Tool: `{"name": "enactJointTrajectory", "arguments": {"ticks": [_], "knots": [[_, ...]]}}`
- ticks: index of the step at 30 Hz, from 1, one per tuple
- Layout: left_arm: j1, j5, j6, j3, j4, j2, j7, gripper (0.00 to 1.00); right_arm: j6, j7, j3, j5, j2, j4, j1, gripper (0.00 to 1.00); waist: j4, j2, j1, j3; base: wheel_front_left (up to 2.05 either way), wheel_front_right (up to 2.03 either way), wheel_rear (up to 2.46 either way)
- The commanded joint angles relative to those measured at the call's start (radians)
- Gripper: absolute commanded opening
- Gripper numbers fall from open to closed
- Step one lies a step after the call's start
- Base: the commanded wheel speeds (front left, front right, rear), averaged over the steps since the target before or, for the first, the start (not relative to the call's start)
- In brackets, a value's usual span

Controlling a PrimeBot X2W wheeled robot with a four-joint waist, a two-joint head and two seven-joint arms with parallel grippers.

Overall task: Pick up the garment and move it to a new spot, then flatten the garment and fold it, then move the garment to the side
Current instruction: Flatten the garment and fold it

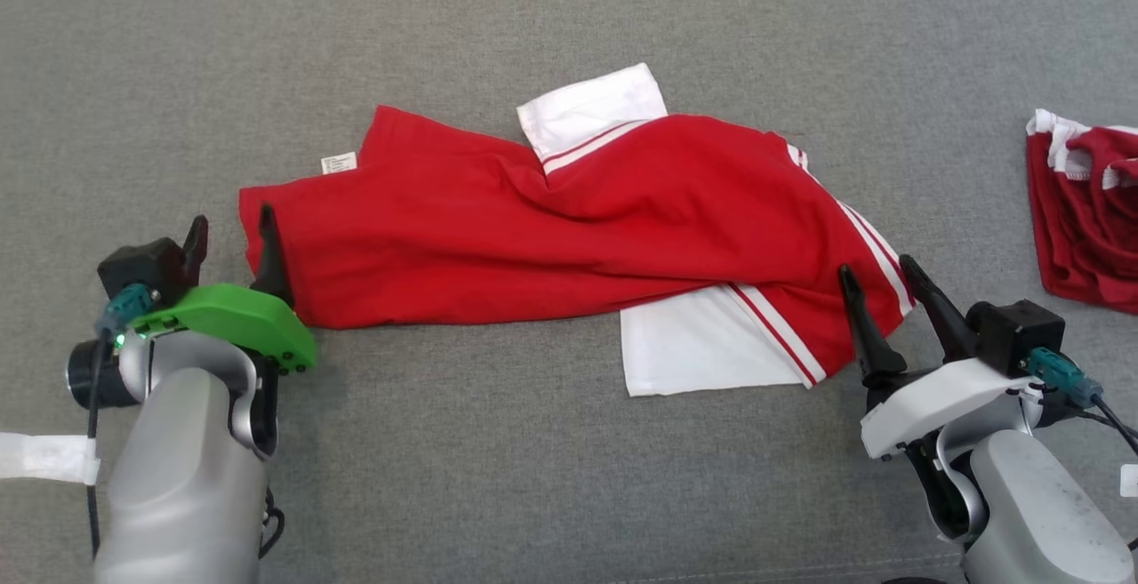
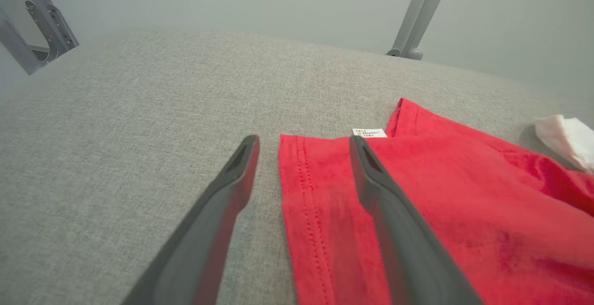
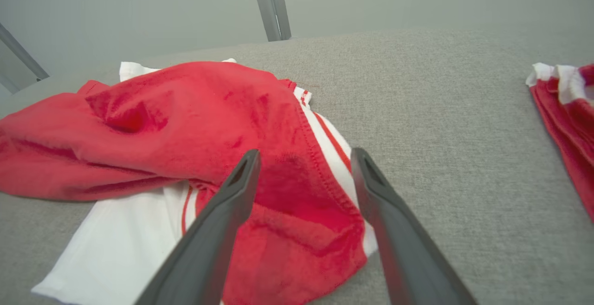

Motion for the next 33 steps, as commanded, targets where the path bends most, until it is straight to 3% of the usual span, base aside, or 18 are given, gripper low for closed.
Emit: {"name": "enactJointTrajectory", "arguments": {"ticks": [1,12,13,14,15,28,33], "knots": [[-0.038,-0.01,-0.006,0.007,0.033,0.014,0.0,1.0,-0.002,0.0,0.001,0.008,-0.004,-0.004,-0.011,1.0,-0.048,0.0,0.0,0.05,0.0,0.0,0.0],[-0.188,-0.032,-0.018,0.019,0.263,0.051,0.005,1.0,-0.002,0.0,-0.013,0.007,-0.008,-0.023,-0.03,1.0,-0.083,0.0,0.0,0.123,0.0,0.0,0.0],[-0.193,-0.029,-0.023,0.015,0.274,0.05,0.004,0.91,-0.002,0.0,-0.014,0.007,-0.008,-0.024,-0.033,1.0,-0.083,0.0,0.0,0.127,0.0,0.0,0.0],[-0.195,-0.023,-0.027,0.007,0.282,0.048,0.006,0.4,-0.002,0.0,-0.015,0.007,-0.008,-0.024,-0.036,1.0,-0.082,0.0,0.0,0.13,0.0,0.0,0.0],[-0.198,-0.017,-0.031,-0.002,0.282,0.044,0.006,0.0,-0.002,0.0,-0.017,0.006,-0.008,-0.024,-0.039,1.0,-0.08,0.0,0.0,0.133,0.0,0.0,0.0],[-0.092,0.035,-0.052,0.012,0.027,0.017,0.0,0.0,-0.002,0.0,-0.027,0.014,0.013,-0.008,-0.031,1.0,-0.026,0.0,0.0,0.104,0.0,0.0,0.0],[-0.015,0.076,-0.068,0.004,-0.176,-0.004,0.0,0.0,-0.002,0.0,-0.036,0.018,0.025,0.005,-0.011,1.0,0.001,0.0,0.0,0.068,0.0,0.0,0.0]]}}
